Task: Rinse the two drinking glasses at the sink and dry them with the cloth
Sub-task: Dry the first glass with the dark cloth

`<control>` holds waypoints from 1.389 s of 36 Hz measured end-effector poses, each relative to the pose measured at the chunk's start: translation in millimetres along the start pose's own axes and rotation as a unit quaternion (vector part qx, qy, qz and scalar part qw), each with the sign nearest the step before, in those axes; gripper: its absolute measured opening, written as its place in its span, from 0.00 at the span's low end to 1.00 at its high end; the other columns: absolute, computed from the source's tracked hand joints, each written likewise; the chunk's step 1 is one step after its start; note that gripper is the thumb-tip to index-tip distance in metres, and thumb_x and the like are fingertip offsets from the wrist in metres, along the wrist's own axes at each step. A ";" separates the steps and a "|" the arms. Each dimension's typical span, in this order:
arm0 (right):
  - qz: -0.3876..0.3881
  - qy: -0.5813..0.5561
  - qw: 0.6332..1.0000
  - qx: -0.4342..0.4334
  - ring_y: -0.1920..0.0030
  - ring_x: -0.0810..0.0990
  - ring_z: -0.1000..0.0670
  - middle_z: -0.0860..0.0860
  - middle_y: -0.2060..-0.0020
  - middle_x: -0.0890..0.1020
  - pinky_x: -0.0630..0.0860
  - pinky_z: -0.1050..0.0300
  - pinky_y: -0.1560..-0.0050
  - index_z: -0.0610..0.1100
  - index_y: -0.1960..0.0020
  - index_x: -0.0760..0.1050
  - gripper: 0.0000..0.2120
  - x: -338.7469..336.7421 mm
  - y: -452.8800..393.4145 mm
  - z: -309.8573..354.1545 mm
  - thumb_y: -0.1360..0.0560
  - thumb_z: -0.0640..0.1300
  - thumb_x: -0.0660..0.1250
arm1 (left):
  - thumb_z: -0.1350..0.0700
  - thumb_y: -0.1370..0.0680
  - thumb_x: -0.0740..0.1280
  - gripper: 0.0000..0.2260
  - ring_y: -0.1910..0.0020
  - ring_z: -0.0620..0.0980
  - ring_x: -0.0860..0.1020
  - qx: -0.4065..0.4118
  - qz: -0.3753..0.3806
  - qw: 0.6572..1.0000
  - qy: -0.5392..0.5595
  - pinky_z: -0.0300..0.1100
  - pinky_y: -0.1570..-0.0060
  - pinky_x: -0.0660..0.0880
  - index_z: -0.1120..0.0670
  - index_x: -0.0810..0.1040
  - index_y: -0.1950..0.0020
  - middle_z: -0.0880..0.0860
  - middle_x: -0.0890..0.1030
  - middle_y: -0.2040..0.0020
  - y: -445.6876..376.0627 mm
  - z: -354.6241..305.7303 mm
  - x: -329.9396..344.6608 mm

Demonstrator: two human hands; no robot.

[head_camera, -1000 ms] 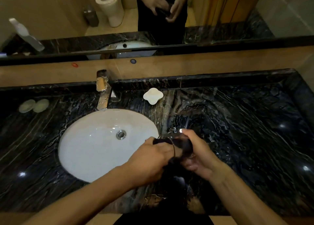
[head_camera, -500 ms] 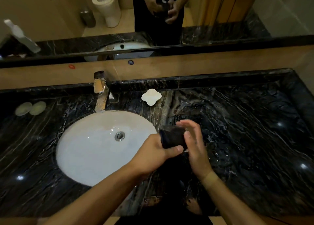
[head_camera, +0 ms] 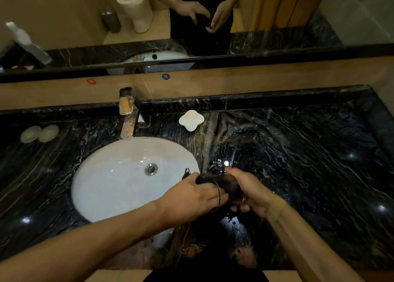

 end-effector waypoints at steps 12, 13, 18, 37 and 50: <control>-0.079 0.006 0.909 -0.410 0.47 0.82 0.53 0.56 0.48 0.82 0.77 0.63 0.47 0.53 0.34 0.73 0.21 1.0 -3.5 -3.7 0.24 0.59 0.60 | 0.65 0.24 0.71 0.12 0.45 0.54 0.84 -0.375 -0.063 0.598 0.705 0.45 0.42 0.80 0.56 0.84 0.42 0.56 0.87 0.47 -20.9 -0.3 -42.4; -0.093 0.010 0.898 -0.430 0.48 0.82 0.54 0.55 0.49 0.82 0.76 0.64 0.48 0.50 0.36 0.74 0.20 0.9 -2.9 -4.1 0.24 0.58 0.60 | 0.66 0.24 0.71 0.12 0.45 0.56 0.84 -0.372 -0.063 0.601 0.705 0.47 0.41 0.80 0.57 0.83 0.41 0.57 0.86 0.47 -21.6 -3.2 -43.9; -0.156 -0.020 0.899 -0.409 0.57 0.78 0.58 0.54 0.56 0.81 0.73 0.65 0.56 0.43 0.51 0.77 0.19 3.5 -3.1 0.9 0.24 0.57 0.56 | 0.53 0.30 0.74 0.15 0.50 0.54 0.85 -0.405 -0.057 0.704 0.581 0.54 0.47 0.81 0.54 0.83 0.44 0.54 0.87 0.51 -26.8 -15.8 -33.3; 0.062 -0.094 0.973 -0.203 0.70 0.74 0.51 0.47 0.56 0.81 0.65 0.62 0.76 0.55 0.37 0.76 0.34 4.7 -4.1 -4.6 0.34 0.76 0.66 | 0.47 0.27 0.68 0.13 0.49 0.48 0.83 -0.296 -0.016 0.908 0.297 0.41 0.57 0.77 0.43 0.80 0.43 0.45 0.85 0.48 -4.7 9.7 -23.3; -0.130 -0.007 0.928 -0.349 0.56 0.79 0.57 0.56 0.55 0.82 0.75 0.65 0.58 0.49 0.50 0.78 0.14 10.5 -7.6 -3.1 0.22 0.55 0.56 | 0.56 0.29 0.77 0.14 0.52 0.49 0.85 -0.430 -0.043 0.677 0.596 0.51 0.46 0.81 0.51 0.84 0.44 0.50 0.87 0.52 -16.4 -8.0 -27.9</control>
Point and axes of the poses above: each hand's wrist, its own y-axis away from the middle knuckle, its own x-axis out of the palm, z = x × y, the point moved 2 cm from there along -y, towards the middle knuckle
